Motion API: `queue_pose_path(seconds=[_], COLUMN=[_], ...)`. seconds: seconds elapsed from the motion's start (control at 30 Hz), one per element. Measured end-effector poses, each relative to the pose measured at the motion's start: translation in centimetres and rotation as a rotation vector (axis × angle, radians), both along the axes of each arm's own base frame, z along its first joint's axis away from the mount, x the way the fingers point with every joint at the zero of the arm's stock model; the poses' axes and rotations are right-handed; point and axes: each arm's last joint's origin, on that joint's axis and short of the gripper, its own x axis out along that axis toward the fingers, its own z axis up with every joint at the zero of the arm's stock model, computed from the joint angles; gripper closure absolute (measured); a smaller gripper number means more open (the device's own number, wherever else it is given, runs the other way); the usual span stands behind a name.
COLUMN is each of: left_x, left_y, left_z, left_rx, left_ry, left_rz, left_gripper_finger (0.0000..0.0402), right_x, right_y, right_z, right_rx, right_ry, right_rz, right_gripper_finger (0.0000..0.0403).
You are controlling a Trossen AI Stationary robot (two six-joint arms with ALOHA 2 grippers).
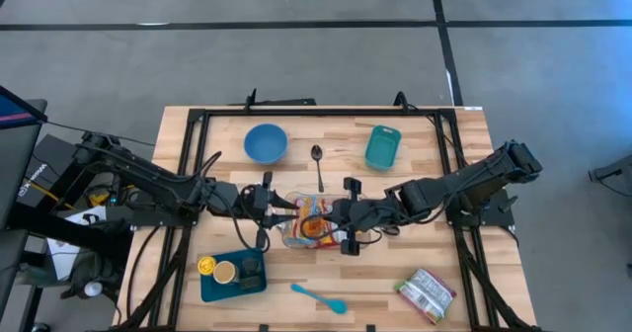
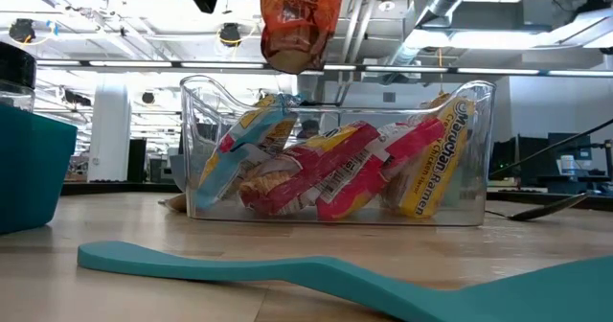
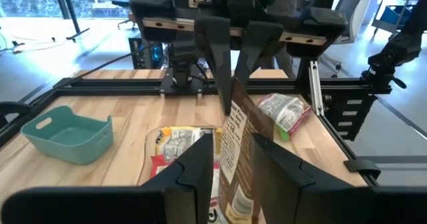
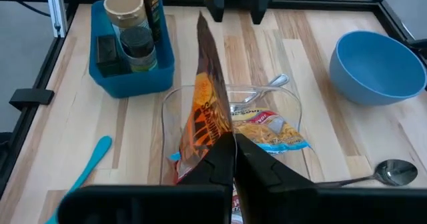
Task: Pick & Place Food Item
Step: Put the orange spice bag into the dark blue bin
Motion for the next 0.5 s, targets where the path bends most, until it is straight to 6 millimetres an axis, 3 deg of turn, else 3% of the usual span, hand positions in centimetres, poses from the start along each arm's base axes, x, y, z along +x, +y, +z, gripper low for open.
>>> queue_pose_path(seconds=[0.23, 0.5], left_x=[-0.01, -0.06], left_y=[0.0, 0.02], left_z=[-0.06, -0.31], left_rx=[0.002, -0.015], left_ry=[0.006, 0.032], left_rz=[0.0, 0.005], left_gripper_finger=[0.0304, 0.0268], right_x=[0.2, 0.47], right_y=[-0.34, -0.67], right_z=[0.06, 0.25], right_rx=[0.008, 0.022], right_ry=[-0.011, -0.036], right_rz=[-0.015, -0.03], right_gripper_finger=[0.0403, 0.0403])
